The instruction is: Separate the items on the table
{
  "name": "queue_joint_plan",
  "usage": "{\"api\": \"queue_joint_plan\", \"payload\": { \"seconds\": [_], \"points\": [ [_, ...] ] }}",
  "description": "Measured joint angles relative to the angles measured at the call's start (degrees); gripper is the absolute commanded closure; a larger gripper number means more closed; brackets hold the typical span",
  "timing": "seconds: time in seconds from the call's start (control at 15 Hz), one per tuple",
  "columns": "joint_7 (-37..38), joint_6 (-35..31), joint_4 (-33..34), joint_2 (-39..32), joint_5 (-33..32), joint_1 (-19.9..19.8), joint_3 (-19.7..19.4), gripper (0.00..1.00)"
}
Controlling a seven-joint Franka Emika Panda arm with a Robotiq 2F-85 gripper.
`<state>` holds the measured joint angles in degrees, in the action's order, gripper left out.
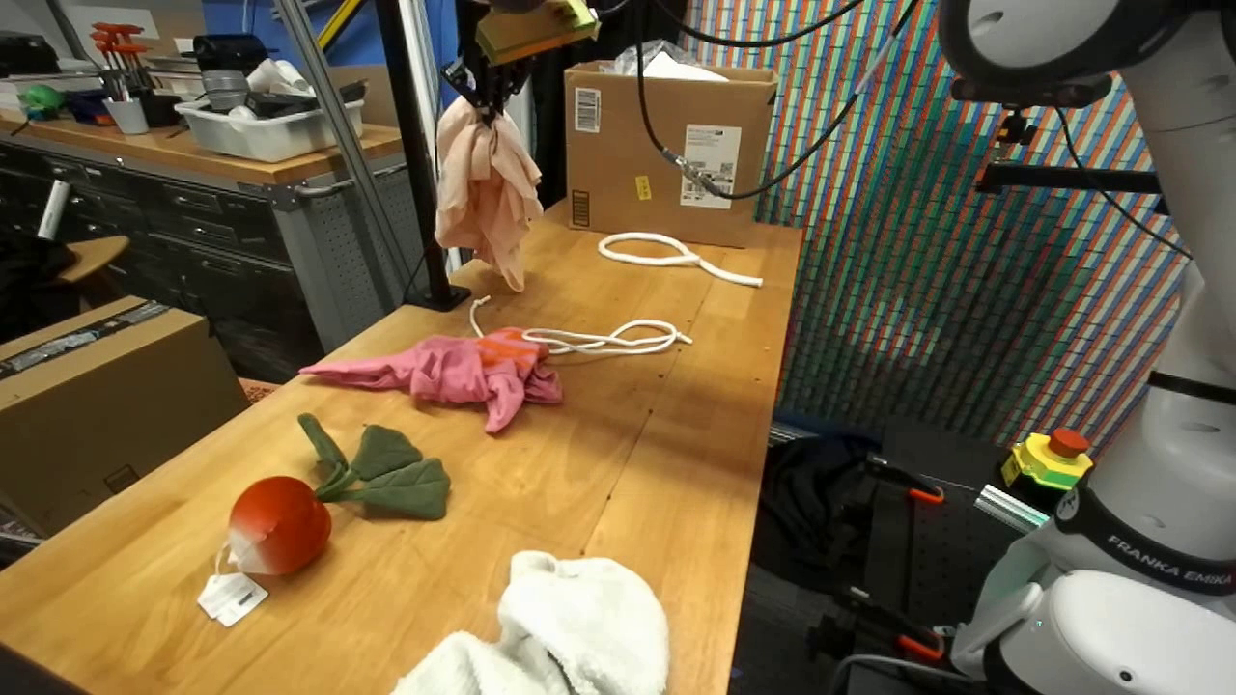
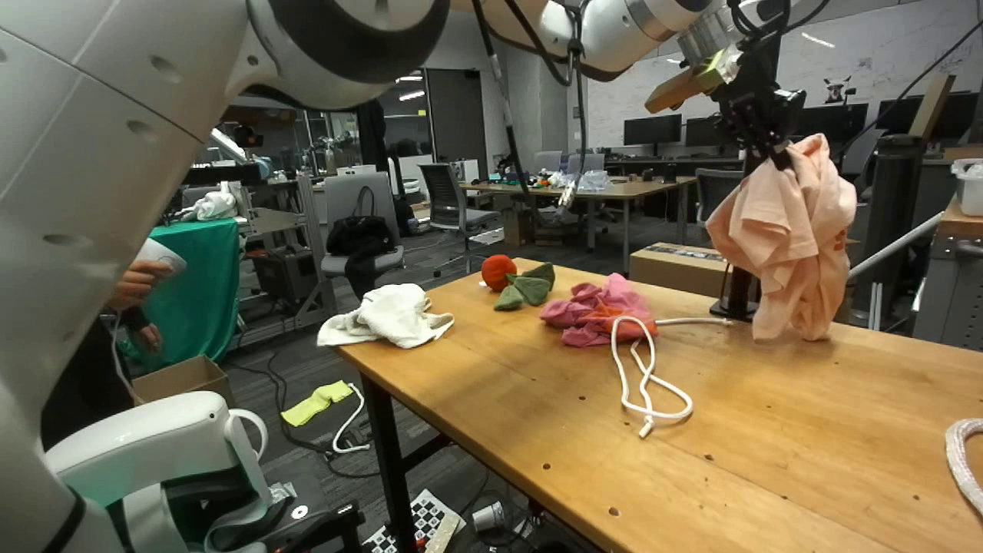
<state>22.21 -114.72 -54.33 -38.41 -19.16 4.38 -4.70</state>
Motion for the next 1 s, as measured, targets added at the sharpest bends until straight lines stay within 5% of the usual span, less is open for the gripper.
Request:
{"api": "queue_joint_plan", "payload": {
  "seconds": [0.53,0.6,0.73,1.0],
  "points": [
    [4.52,0.06,7.31,-6.49,-0.38,-1.00,-4.38,0.94],
    [4.84,0.11,7.78,-6.94,-0.47,-1.00,-4.71,0.65],
    [5.09,0.56,8.62,-7.62,-0.50,-1.00,-5.11,0.58],
    [5.05,0.93,9.27,-8.01,-0.52,-0.91,-5.16,0.27]
  ]
}}
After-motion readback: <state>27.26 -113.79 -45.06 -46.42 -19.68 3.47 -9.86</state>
